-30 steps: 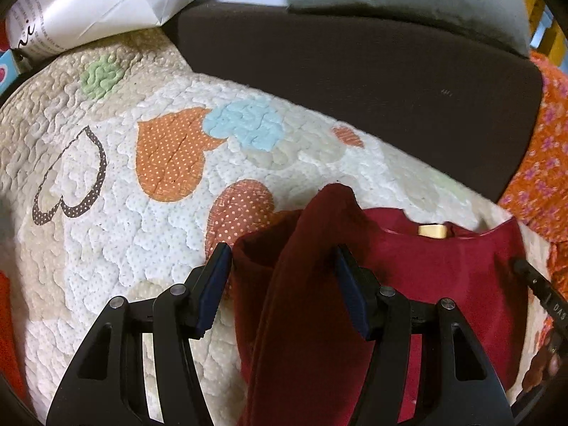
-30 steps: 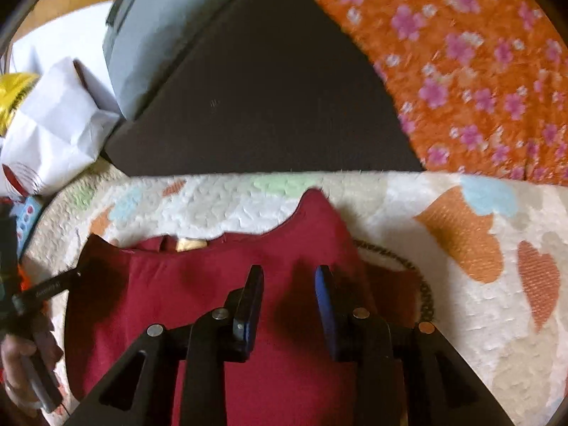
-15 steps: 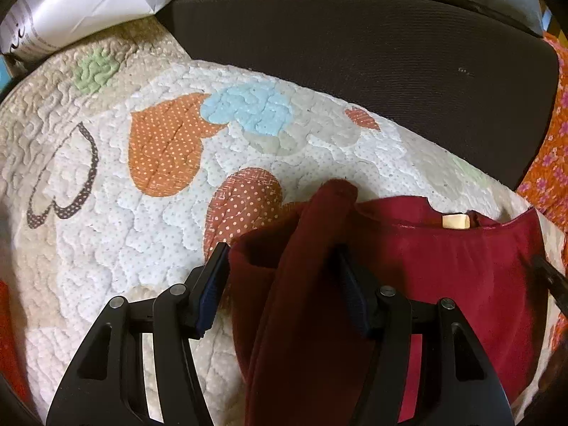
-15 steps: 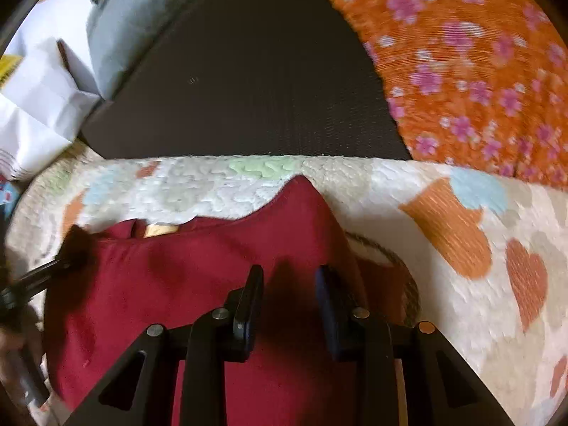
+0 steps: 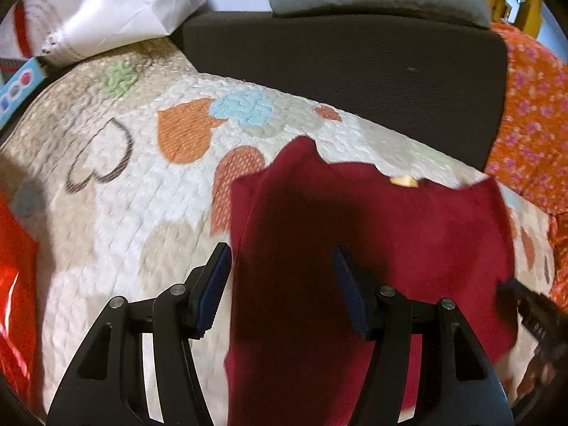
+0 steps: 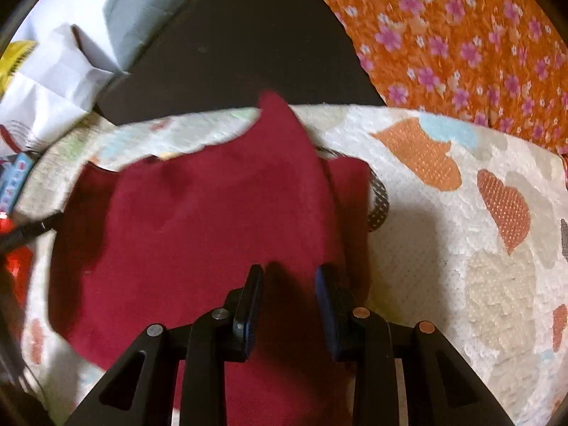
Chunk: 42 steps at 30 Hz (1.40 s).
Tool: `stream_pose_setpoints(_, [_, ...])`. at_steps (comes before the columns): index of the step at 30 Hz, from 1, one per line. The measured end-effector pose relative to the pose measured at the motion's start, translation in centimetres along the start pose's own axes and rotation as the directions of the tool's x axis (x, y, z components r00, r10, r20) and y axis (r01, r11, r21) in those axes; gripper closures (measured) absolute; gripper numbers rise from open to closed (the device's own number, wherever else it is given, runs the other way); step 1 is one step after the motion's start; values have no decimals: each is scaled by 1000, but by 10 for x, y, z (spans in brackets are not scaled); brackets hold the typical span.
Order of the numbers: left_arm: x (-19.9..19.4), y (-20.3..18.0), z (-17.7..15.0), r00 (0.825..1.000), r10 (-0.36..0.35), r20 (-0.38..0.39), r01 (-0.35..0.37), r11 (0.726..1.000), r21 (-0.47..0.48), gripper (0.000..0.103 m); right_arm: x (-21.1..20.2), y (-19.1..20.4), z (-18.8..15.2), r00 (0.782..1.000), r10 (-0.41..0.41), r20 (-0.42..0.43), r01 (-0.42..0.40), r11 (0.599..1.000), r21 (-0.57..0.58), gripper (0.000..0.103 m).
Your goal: Fold small clothes
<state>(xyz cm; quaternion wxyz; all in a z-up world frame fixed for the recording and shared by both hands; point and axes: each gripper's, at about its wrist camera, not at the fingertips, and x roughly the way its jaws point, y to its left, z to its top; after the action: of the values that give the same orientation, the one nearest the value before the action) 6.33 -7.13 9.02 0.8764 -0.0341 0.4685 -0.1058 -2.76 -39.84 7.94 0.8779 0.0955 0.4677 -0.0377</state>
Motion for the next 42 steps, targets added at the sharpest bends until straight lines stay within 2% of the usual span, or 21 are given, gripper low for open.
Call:
stream_pose_setpoints(3, [-17,5,-18,1000,-22,-10,22,1000,-15,44,-18,10,-5,999,2,34,-1,1000,-29,74])
stream_pose_setpoints(6, [-25,10,-35,1000,3,-24,-4,1000,-26,44,-21,9,-12,998,-7,55,8,1000,-22,74])
stream_pose_setpoints(10, [-27,17,-53,999,43,-32,-44,999,-29,44,-3,-2,-17,1000,-22,16,21,999,24,73])
stream_pose_setpoints(12, [-25,21,-57,998,49,-37,-51,998,-35,44,16,-7,-22,999,-12,-44,14,999,42,73])
stream_pose_setpoints(15, [-20,26,-60,996,84,-27,-85,996,-18,44,12,-1,-21,999,-28,-31,29,999,33,73])
stream_pose_setpoints(17, [-16,31,-60,994,102,-26,-103,995,-14,44,3,4,-14,1000,-7,-6,7,999,35,73])
stream_pose_setpoints(20, [-9,39,-59,996,80,-40,-81,996,-41,44,-2,16,4,1000,-7,26,6,1000,20,73])
stream_pose_setpoints(23, [-3,43,-58,996,71,-59,-73,996,-48,44,10,26,29,999,-5,42,5,1000,17,73])
stream_pose_setpoints(26, [2,45,-57,995,60,-76,-64,996,-57,44,28,25,49,998,-21,56,18,998,63,73])
stream_pose_setpoints(32, [9,45,-51,995,39,-97,-46,996,-72,44,79,10,74,996,-90,18,87,990,107,73])
stream_pose_setpoints(37, [8,52,-48,994,-1,-111,-12,993,-114,44,78,24,80,993,-120,-4,120,991,61,70])
stream_pose_setpoints(39, [3,54,-49,994,-15,-105,1,991,-135,44,60,40,77,996,-85,38,84,996,36,70])
stream_pose_setpoints(42, [-5,58,-54,994,-38,-98,22,987,-158,44,38,75,69,997,64,51,-64,998,1,66])
